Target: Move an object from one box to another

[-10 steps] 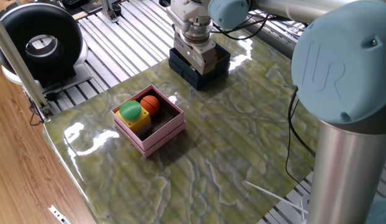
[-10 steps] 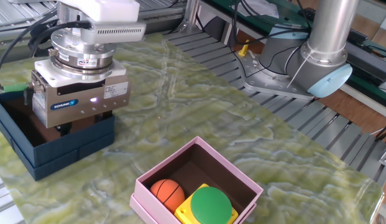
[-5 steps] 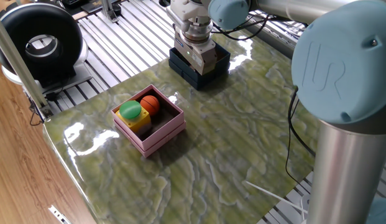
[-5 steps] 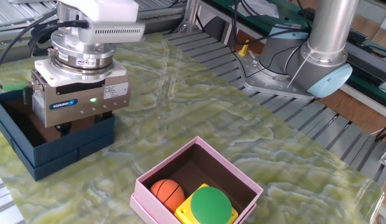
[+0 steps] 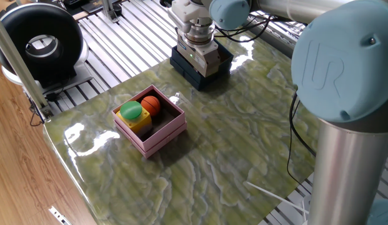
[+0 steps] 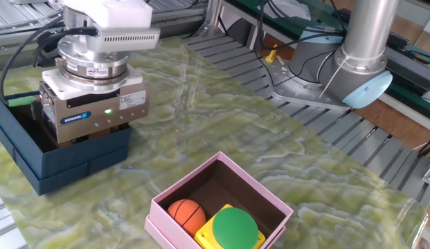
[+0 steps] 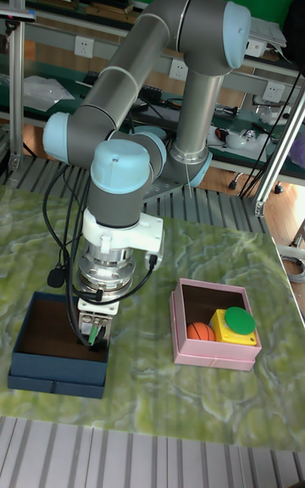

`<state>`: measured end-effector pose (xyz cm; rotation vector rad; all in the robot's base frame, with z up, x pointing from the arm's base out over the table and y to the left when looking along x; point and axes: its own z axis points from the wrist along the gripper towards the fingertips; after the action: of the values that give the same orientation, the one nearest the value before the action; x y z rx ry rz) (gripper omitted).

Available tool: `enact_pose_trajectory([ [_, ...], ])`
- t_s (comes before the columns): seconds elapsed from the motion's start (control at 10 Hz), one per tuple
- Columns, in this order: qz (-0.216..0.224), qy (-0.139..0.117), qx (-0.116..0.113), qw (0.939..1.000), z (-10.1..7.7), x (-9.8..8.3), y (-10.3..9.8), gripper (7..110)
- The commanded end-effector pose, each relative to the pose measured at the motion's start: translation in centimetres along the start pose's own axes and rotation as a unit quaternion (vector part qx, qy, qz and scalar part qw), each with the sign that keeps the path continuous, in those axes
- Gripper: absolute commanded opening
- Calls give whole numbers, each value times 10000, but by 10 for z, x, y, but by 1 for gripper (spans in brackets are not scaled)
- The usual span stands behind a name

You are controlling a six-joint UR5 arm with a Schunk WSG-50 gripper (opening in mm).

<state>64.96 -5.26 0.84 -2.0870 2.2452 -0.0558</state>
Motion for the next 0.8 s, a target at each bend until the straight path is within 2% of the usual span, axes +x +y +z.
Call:
enact_pose_trajectory([
  [0.0, 83, -29, -117, 9999, -1, 1, 5, 7],
  [0.4, 151, -7, -185, 9997, -4, -4, 4, 7],
  [0.7, 160, -25, -248, 9996, -12, 0, 1, 7],
])
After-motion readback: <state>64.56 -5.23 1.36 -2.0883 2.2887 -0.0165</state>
